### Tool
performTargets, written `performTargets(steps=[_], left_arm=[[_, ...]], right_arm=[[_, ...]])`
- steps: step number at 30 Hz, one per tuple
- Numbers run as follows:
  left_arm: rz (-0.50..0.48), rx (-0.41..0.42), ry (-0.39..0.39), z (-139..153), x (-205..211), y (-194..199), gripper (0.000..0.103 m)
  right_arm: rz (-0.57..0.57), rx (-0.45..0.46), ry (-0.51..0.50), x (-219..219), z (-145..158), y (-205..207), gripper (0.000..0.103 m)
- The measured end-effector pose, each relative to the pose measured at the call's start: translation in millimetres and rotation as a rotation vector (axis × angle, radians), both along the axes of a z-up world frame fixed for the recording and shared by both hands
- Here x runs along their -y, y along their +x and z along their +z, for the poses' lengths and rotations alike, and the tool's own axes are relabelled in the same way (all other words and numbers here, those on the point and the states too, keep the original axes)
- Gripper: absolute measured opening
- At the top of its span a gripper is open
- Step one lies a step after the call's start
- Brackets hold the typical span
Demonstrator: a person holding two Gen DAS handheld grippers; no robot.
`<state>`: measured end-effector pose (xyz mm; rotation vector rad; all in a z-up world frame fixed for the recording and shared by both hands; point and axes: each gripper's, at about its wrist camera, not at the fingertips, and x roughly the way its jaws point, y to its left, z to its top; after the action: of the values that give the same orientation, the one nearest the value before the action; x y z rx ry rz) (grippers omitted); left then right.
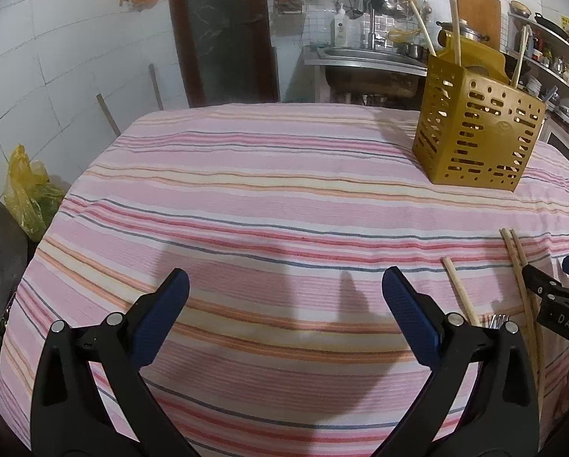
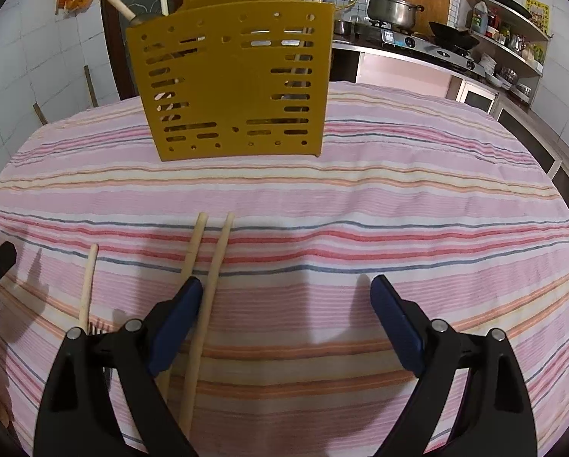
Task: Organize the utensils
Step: 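Move both open tools back down toward the remaining chopsticks, then grasp a wooden chopstick with the right tool while the left tool grasps another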
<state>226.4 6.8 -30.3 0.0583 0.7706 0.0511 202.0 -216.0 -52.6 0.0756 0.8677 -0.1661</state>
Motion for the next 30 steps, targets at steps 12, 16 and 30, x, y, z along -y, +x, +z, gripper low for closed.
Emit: performTargets(steps=[12, 16, 30], left_arm=[[-0.024, -0.039, -0.032, 6.5, 26.3, 4.1, 0.098], [-0.05, -0.081, -0.063, 1.0, 45.1, 5.4, 0.098], [-0.111, -0.186, -0.092, -13.8, 98.1, 3.2, 0.071]], right_arm=[[0.037, -0.015, -0.005, -8.1, 1.2, 11.5, 0.037], [0.048, -0.007, 0.014, -7.4, 3.3, 14.2, 0.011], [0.007, -0.007, 0.079, 49.7, 1.3, -1.3, 0.007]])
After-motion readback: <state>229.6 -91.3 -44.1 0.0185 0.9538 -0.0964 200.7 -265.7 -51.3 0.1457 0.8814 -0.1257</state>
